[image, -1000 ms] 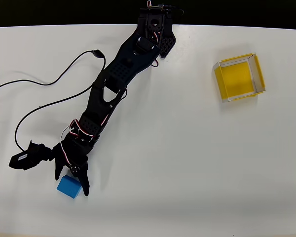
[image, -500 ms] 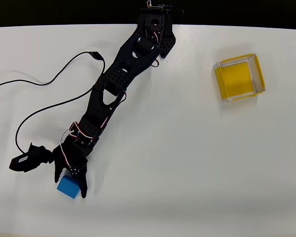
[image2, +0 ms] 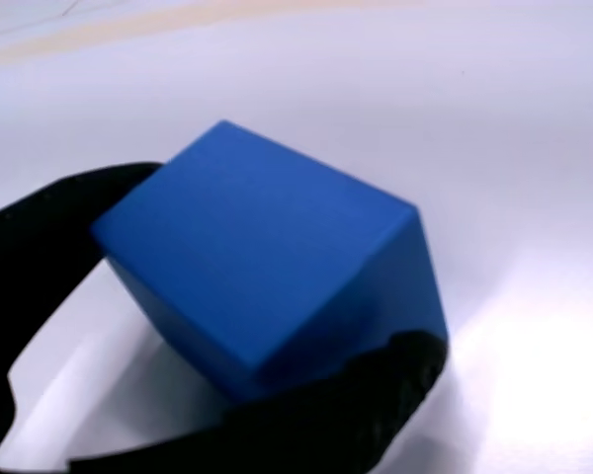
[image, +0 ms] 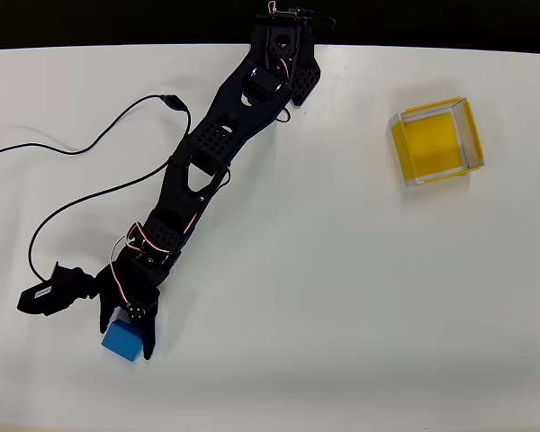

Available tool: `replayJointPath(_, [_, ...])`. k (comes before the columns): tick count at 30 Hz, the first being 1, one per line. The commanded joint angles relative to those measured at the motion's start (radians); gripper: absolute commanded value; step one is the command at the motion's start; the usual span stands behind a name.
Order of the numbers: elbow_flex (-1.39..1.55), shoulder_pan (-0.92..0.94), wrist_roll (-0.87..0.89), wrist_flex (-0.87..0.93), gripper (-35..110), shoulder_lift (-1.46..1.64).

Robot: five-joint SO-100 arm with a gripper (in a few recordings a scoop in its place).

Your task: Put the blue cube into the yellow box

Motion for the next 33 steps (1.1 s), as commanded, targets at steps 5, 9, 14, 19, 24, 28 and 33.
replayJointPath(5, [-0.133, 0.005, -0.028, -0.035, 41, 0.055])
replayJointPath(9, [-0.137, 0.005, -0.035, -0.035, 40, 0.052])
replayJointPath(14, [-0.161, 0.006, -0.044, -0.044, 39, 0.031])
replayJointPath(19, [-0.166, 0.006, -0.058, -0.044, 37, 0.026])
replayJointPath(24, [-0.166, 0.005, -0.071, -0.037, 35, 0.032])
replayJointPath(28, [-0.166, 0.005, -0.084, -0.035, 33, 0.034])
replayJointPath(33, [-0.164, 0.005, -0.091, -0.028, 32, 0.043])
